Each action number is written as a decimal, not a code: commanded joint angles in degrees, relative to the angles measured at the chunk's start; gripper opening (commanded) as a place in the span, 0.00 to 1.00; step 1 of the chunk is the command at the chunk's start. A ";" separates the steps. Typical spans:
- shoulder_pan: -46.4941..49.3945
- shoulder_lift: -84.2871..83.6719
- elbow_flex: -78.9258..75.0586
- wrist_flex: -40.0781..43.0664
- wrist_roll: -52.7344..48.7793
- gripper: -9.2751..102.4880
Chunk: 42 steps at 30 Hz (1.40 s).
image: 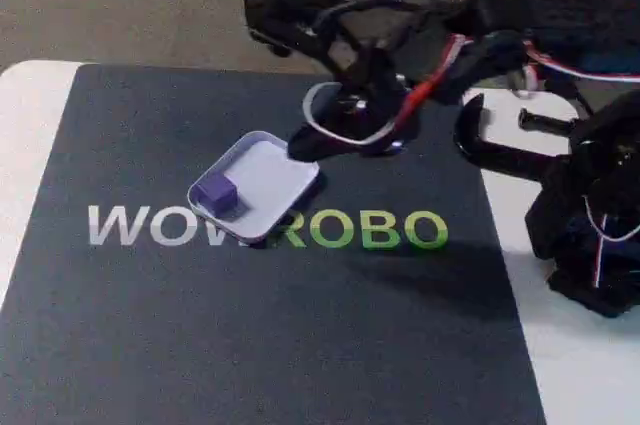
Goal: Move blocks one by one until all three blocks are in the tray.
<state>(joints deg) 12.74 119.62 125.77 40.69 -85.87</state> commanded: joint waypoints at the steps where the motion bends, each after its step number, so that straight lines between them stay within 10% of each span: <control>1: -0.88 11.43 5.80 0.35 -2.90 0.02; 21: 0.79 69.87 48.34 14.33 -20.74 0.01; 42: 5.98 69.87 55.81 29.97 -30.41 0.01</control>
<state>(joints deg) 18.37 189.40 181.85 69.79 -116.98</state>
